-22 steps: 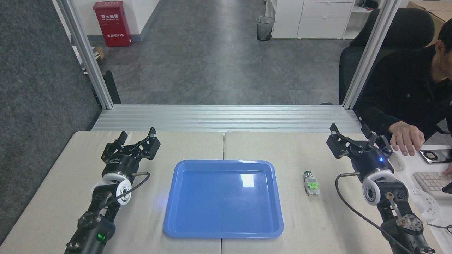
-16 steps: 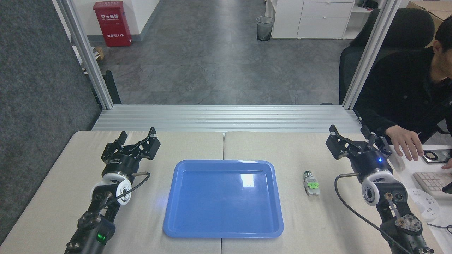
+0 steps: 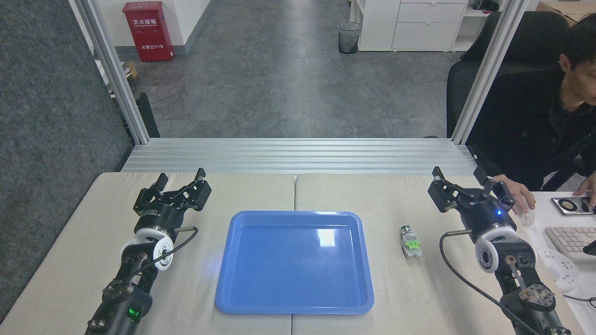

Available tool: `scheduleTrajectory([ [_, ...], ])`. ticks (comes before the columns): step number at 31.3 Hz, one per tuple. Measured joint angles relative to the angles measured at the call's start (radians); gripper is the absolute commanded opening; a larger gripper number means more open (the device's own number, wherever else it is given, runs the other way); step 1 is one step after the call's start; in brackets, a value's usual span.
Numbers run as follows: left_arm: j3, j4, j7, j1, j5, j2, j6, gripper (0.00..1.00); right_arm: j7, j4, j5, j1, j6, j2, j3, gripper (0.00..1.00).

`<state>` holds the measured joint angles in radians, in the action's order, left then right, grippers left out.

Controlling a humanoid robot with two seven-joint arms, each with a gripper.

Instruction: Pick up switch part and place in tray

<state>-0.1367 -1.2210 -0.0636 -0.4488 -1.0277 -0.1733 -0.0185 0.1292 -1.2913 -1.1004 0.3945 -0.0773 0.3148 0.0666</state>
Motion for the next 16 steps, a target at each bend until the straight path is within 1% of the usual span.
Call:
scheduleTrajectory([
  [16, 0.0, 0.0, 0.0, 0.0, 0.0, 0.0, 0.0, 1.0, 0.0, 0.002, -0.002, 0.003, -0.002, 0.0, 0.005, 1.0],
])
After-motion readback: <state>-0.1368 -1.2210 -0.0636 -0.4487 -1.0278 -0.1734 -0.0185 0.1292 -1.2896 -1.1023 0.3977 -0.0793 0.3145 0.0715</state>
